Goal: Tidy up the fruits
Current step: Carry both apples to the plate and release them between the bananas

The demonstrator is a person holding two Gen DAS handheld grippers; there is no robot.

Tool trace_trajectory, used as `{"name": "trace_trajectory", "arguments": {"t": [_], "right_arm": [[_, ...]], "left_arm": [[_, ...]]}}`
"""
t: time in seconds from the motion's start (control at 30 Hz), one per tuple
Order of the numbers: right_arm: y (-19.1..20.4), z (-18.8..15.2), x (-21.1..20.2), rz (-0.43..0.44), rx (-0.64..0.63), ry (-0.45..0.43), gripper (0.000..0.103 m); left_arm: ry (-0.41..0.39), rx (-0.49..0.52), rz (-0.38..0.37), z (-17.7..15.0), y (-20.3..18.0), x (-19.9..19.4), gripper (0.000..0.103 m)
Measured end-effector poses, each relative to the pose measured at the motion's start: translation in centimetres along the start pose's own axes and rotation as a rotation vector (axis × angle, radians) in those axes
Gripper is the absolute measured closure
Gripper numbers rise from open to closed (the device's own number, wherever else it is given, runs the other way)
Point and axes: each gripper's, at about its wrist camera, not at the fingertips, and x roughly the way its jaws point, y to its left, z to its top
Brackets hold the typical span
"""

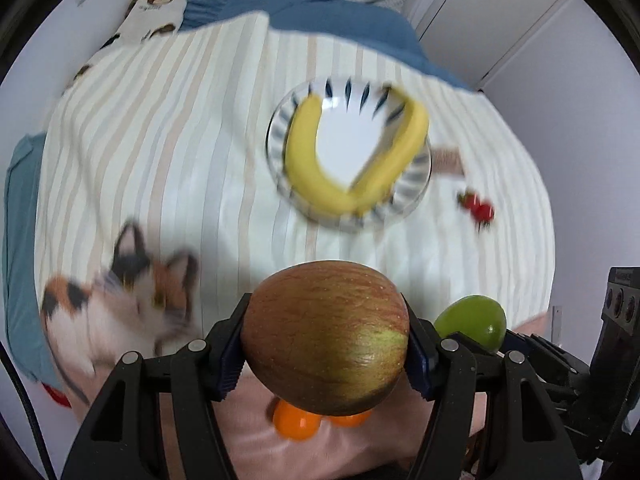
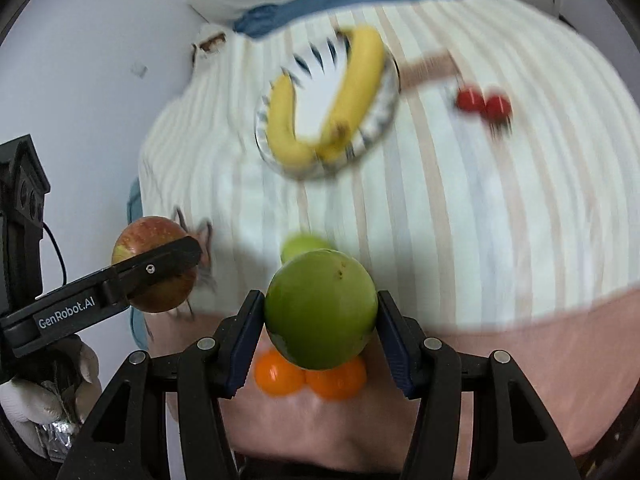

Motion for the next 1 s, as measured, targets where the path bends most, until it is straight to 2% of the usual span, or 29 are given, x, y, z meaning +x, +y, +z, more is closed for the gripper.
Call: {"name": "trace_trajectory", "arguments": {"t": [0.03, 0.07, 0.13, 0.2, 0.23, 0.33, 0.4, 0.47, 0.6, 0.7, 1.0], "right_arm": [[0.1, 1.3, -0.3, 0.002, -0.005, -0.014, 0.045], [0.2, 2.9, -0.6, 0.003, -0.010, -0.030, 0.045], [0.5, 5.2, -0.7, -0.002, -0.022, -0.055, 0.045], [1.0, 7.9, -0.2, -0.012, -0.041, -0.076, 0.045], [1.3, 9.2, 0.3, -0.016, -0.050, -0.081, 0.045], [2.2, 13.0, 2.6, -0.030, -0.092, -0.083, 0.045], [2.8, 15.0, 4.4, -0.035, -0.112, -0.072, 0.045], [3.3, 16.1, 6.4, -0.041, -0.127, -0.058, 0.045], [3.3, 17.5, 10.2, -0.030, -0.121, -0.011, 0.045], [2.9, 17.8, 12.4, -0.013, -0.092, 0.026, 0.045], [2.5, 17.9, 14.9, -0.001, -0.068, 0.067, 0.044]], "left_arm": [[-0.003, -0.001, -0.001, 0.8, -0.1, -0.4, 0.040], [-0.002, 0.000, -0.004, 4.1, -1.6, 2.0, 0.040], [0.002, -0.007, -0.008, 7.2, -0.9, 3.4, 0.040], [0.015, -0.010, -0.008, 11.9, -1.8, 8.6, 0.040], [0.025, -0.013, -0.009, 13.7, -1.8, 9.9, 0.040], [0.077, -0.016, -0.026, 17.6, -1.0, 13.1, 0.040], [0.124, -0.014, -0.046, 21.1, -1.7, 16.7, 0.040], [0.184, 0.008, -0.059, 23.0, -1.8, 18.8, 0.040], [0.274, 0.033, -0.058, 24.6, -1.5, 21.2, 0.040], [0.311, 0.057, -0.040, 24.9, -1.6, 22.9, 0.040], [0.339, 0.082, -0.003, 24.4, -1.6, 23.6, 0.040]]}}
